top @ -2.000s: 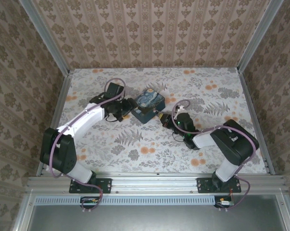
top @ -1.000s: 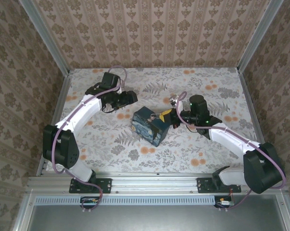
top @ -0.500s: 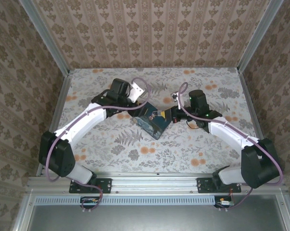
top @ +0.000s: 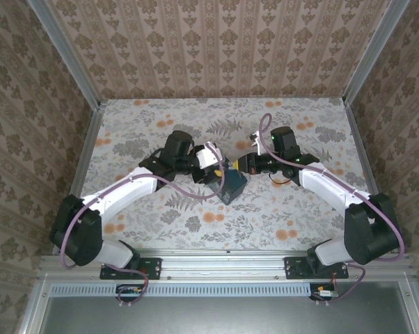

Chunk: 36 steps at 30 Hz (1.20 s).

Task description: Unlock a padlock with a key

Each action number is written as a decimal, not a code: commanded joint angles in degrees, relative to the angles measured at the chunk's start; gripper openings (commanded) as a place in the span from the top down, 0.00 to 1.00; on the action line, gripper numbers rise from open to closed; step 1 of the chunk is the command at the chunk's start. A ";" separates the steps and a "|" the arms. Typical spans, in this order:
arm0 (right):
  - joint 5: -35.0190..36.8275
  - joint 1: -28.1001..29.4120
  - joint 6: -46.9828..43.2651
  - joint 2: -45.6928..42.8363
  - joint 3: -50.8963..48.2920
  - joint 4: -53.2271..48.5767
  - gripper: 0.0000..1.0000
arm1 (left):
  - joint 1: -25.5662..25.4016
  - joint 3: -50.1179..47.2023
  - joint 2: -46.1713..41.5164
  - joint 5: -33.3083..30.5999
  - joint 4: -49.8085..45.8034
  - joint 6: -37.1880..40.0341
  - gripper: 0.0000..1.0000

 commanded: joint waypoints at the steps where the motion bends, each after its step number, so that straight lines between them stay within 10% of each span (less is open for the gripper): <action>1: -4.57 -0.15 3.11 -0.89 0.92 2.06 0.97 | 0.60 2.69 0.96 5.97 2.79 3.74 0.31; 17: -5.88 -0.11 3.47 -2.80 2.31 0.03 0.99 | -1.73 2.92 7.54 7.40 4.66 8.71 0.31; 25: -4.41 -0.74 -8.29 -6.86 -0.68 0.11 0.97 | -1.03 1.47 7.05 6.48 2.46 8.69 0.66; 36: -3.08 -2.08 -16.49 -4.54 1.41 -3.95 0.97 | 0.21 1.08 5.98 6.68 1.81 6.75 0.83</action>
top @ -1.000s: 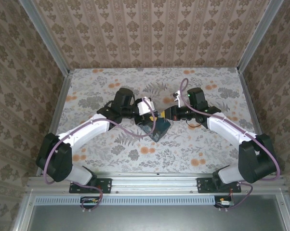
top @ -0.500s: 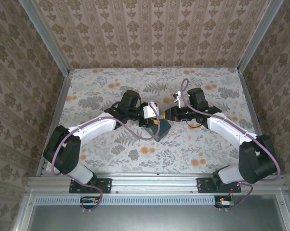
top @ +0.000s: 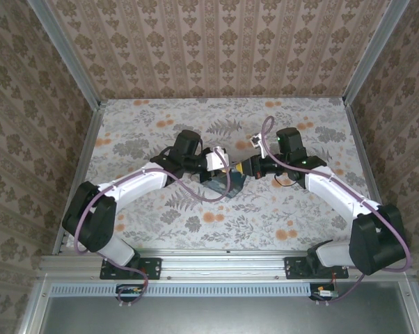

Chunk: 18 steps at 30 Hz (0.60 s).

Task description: Unlock a padlock with a key

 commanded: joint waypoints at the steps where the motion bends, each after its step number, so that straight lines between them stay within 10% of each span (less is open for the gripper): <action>1: -0.83 -0.84 -3.56 0.06 2.39 -0.47 0.97 | 0.99 -0.81 -1.15 -0.39 -1.60 -1.22 0.81; 9: -1.26 -1.69 -1.13 0.48 3.72 0.30 0.98 | 2.85 -1.25 -2.09 -1.67 0.50 -4.00 0.94; 18: -2.26 -1.61 7.11 4.29 10.14 -9.39 1.00 | 2.69 -1.84 -4.94 -12.18 0.94 -12.63 0.70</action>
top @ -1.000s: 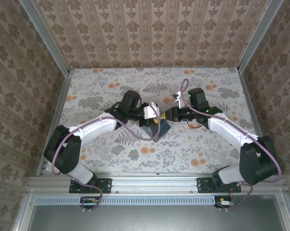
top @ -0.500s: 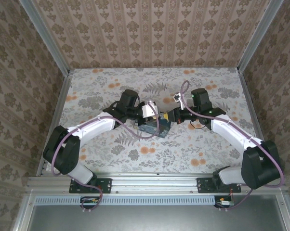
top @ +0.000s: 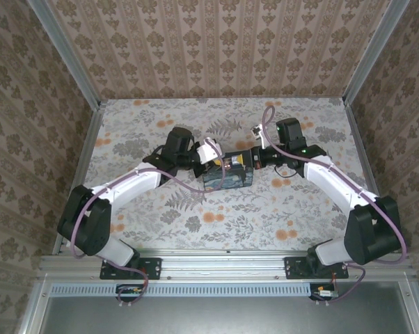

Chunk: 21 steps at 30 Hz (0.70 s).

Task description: Unlock a padlock with a key

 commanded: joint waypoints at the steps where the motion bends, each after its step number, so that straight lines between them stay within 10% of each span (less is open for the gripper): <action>1: -3.00 -0.29 4.18 -0.30 1.80 -3.00 1.00 | -0.59 -0.68 -2.27 -6.63 -1.42 -4.99 0.67; 21: -0.81 -0.41 44.92 2.06 -12.06 25.66 1.00 | 2.08 2.26 0.95 -12.83 -7.56 -30.39 0.60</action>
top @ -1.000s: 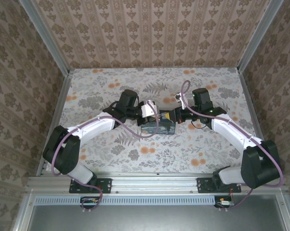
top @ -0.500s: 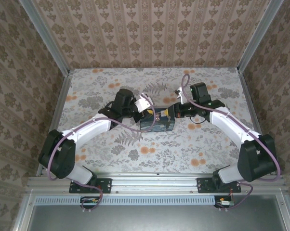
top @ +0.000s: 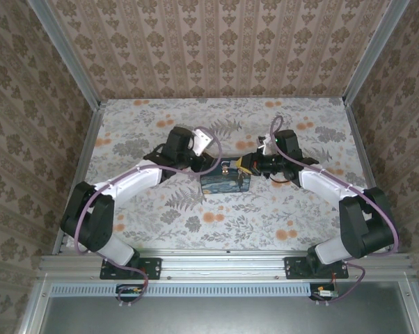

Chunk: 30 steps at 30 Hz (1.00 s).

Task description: Unlock a padlock with a key

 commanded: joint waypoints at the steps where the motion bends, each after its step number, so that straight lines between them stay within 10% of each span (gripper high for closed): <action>1: 0.51 -0.14 9.38 -0.45 -0.48 6.88 1.00 | 0.31 0.53 -1.88 0.71 -2.82 -5.60 0.60; 30: -0.42 9.30 4.81 4.89 4.66 6.99 1.00 | 2.92 -0.74 3.63 5.54 -6.46 -15.55 0.67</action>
